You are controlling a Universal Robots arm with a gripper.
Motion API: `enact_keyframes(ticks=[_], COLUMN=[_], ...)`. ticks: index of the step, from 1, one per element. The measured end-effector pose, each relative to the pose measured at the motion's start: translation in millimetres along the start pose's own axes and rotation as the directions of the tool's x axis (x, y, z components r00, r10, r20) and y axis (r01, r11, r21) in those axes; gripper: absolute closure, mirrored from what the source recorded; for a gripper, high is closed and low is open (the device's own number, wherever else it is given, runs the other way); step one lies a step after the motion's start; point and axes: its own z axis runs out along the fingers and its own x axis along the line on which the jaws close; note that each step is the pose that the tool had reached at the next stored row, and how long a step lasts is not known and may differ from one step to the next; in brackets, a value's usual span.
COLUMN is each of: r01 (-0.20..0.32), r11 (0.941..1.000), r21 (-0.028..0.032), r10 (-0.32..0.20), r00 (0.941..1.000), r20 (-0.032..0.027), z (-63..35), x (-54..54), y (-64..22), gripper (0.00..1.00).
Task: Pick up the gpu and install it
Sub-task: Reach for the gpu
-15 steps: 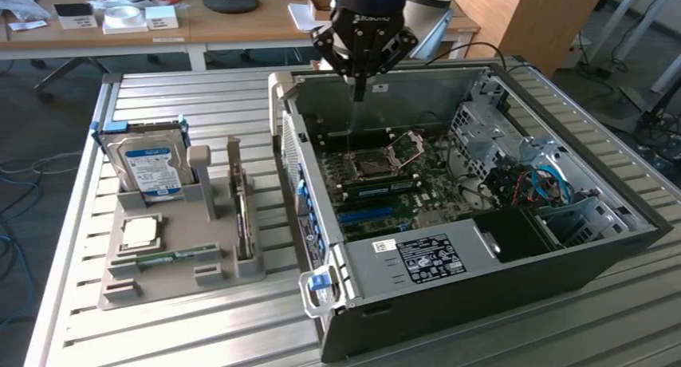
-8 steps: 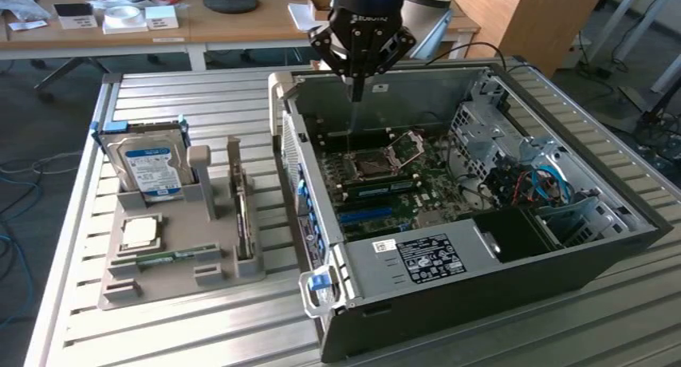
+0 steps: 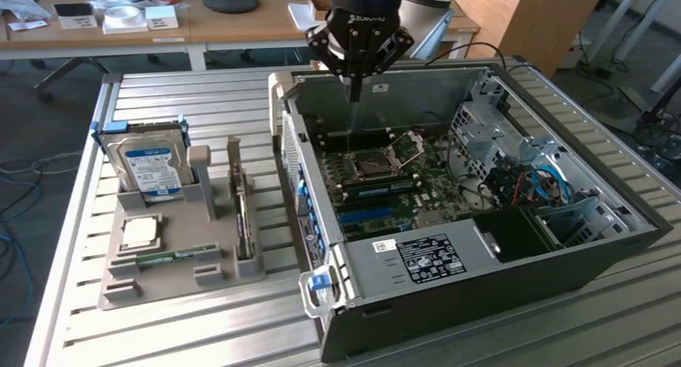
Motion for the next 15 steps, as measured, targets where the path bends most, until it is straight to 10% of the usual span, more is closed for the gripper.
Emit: enact_keyframes(ticks=[15], r01=[0.0], r11=[1.0], r21=[0.0], r10=[0.0], r00=[1.0], r20=[0.0001], z=[-0.3], x=[12.0], y=[-0.9], gripper=[0.89])
